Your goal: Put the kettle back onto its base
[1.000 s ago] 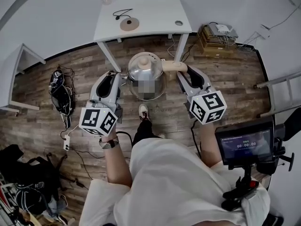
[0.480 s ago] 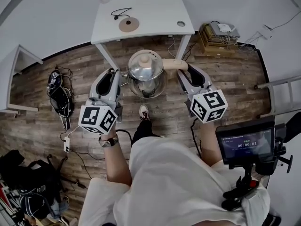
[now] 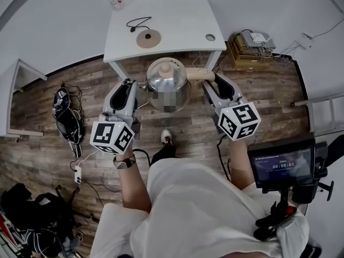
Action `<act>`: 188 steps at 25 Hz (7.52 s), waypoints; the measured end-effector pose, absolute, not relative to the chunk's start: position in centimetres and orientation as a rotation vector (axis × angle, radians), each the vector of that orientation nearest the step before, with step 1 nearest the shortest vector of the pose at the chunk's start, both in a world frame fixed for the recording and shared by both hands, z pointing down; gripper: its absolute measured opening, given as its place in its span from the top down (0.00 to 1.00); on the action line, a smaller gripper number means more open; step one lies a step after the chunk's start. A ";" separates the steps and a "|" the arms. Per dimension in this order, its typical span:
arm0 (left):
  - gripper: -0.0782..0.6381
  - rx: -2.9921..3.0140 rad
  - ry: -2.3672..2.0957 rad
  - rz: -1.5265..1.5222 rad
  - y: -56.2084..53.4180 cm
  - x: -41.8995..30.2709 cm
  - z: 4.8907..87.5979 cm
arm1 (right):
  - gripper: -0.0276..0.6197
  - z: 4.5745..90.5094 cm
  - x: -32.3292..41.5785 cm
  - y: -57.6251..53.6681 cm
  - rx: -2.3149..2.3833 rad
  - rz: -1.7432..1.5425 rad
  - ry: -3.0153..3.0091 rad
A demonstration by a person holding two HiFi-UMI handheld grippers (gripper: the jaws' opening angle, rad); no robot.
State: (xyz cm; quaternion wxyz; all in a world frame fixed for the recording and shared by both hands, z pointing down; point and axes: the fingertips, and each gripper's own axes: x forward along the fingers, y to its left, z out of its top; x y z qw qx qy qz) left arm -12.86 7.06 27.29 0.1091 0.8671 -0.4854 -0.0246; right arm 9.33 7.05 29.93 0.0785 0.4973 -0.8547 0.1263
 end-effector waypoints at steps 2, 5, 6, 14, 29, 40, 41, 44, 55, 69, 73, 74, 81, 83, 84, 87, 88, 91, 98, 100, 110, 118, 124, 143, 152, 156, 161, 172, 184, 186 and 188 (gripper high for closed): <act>0.76 2.534 -1.415 -0.064 3.3 -14.1 28.1 | 0.74 30.6 8.1 3.3 1.486 0.398 -2.542; 0.76 2.527 -1.404 -0.050 -0.7 -15.5 28.4 | 0.74 31.0 6.7 -0.6 1.489 0.427 -2.531; 0.76 2.530 -1.403 -0.046 -1.4 -15.7 28.2 | 0.74 30.9 6.5 -1.3 1.491 0.432 -2.532; 0.76 2.567 -1.408 -0.045 -4.0 -16.3 27.5 | 0.74 30.4 5.8 -3.7 1.519 0.409 -2.557; 0.76 2.597 -1.402 -0.032 -4.4 -16.3 26.4 | 0.74 29.8 5.7 -4.2 1.547 0.413 -2.585; 0.76 2.590 -1.387 -0.027 -4.2 -16.3 26.6 | 0.74 29.8 5.7 -3.9 1.546 0.423 -2.578; 0.76 2.590 -1.381 -0.026 -4.3 -16.2 26.6 | 0.74 29.9 5.8 -3.9 1.549 0.427 -2.572; 0.76 2.592 -1.357 -0.021 -4.6 -15.6 26.9 | 0.74 30.1 6.4 -3.8 1.567 0.436 -2.551; 0.76 2.601 -1.365 -0.026 -4.4 -15.2 26.9 | 0.74 30.1 6.8 -3.8 1.569 0.410 -2.562; 0.76 2.573 -1.462 -0.042 -3.3 -17.3 25.7 | 0.74 29.1 4.7 -4.7 1.476 0.384 -2.632; 0.76 2.556 -1.491 -0.044 -2.9 -18.1 25.6 | 0.74 28.8 3.8 -4.8 1.445 0.371 -2.644; 0.76 2.553 -1.496 -0.045 -2.8 -18.2 25.6 | 0.74 28.8 3.7 -4.8 1.441 0.370 -2.645; 0.76 2.514 -1.522 -0.038 -2.6 -18.0 27.3 | 0.74 30.3 3.9 -5.0 1.407 0.382 -2.648; 0.76 2.499 -1.539 -0.035 -3.4 -17.9 27.8 | 0.74 30.8 4.0 -6.1 1.388 0.386 -2.653; 0.76 2.487 -1.546 -0.032 -4.4 -17.8 28.1 | 0.74 31.1 4.0 -7.2 1.374 0.392 -2.652; 0.76 2.443 -1.558 -0.006 -9.0 -17.2 29.5 | 0.74 32.6 4.6 -12.1 1.332 0.433 -2.637; 0.76 2.430 -1.560 0.002 -10.3 -16.8 30.0 | 0.74 33.2 4.9 -13.5 1.319 0.447 -2.631; 0.76 2.406 -1.568 0.017 -12.4 -16.4 31.2 | 0.74 34.5 5.3 -15.7 1.292 0.475 -2.619; 0.76 2.365 -1.611 0.028 -15.0 -16.6 33.9 | 0.74 37.6 5.0 -18.8 1.229 0.507 -2.618; 0.76 2.354 -1.623 0.030 -16.3 -16.4 35.2 | 0.74 39.0 5.2 -20.1 1.216 0.523 -2.618; 0.76 2.289 -1.651 0.027 -15.8 -16.3 37.7 | 0.74 41.3 5.2 -20.0 1.179 0.546 -2.588; 0.76 2.230 -1.669 0.025 -15.1 -16.7 39.6 | 0.74 42.8 4.8 -19.5 1.140 0.527 -2.566; 0.76 2.209 -1.674 0.035 -15.1 -16.8 40.5 | 0.74 43.8 4.8 -19.1 1.128 0.531 -2.553; 0.76 2.196 -1.628 0.100 -16.5 -16.9 44.7 | 0.74 48.2 4.8 -19.2 1.159 0.599 -2.490; 0.76 2.198 -1.614 0.102 -17.1 -17.0 45.3 | 0.73 48.4 4.9 -19.6 1.182 0.585 -2.486; 0.76 2.197 -1.611 0.101 -17.2 -17.0 45.5 | 0.73 48.5 4.9 -19.7 1.192 0.586 -2.485; 0.76 2.197 -1.607 0.104 -17.4 -16.9 45.8 | 0.73 48.8 4.9 -20.0 1.200 0.596 -2.484; 0.76 2.185 -1.615 0.101 -17.6 -17.0 46.0 | 0.73 48.9 4.8 -20.4 1.212 0.593 -2.491; 0.76 2.159 -1.624 0.109 -17.2 -17.4 46.6 | 0.73 49.1 4.5 -19.9 1.195 0.593 -2.490; 0.76 2.160 -1.622 0.105 -17.2 -17.5 46.5 | 0.73 49.0 4.4 -19.9 1.196 0.594 -2.494; 0.76 2.162 -1.617 0.104 -17.1 -17.5 46.4 | 0.73 48.9 4.3 -19.8 1.201 0.600 -2.500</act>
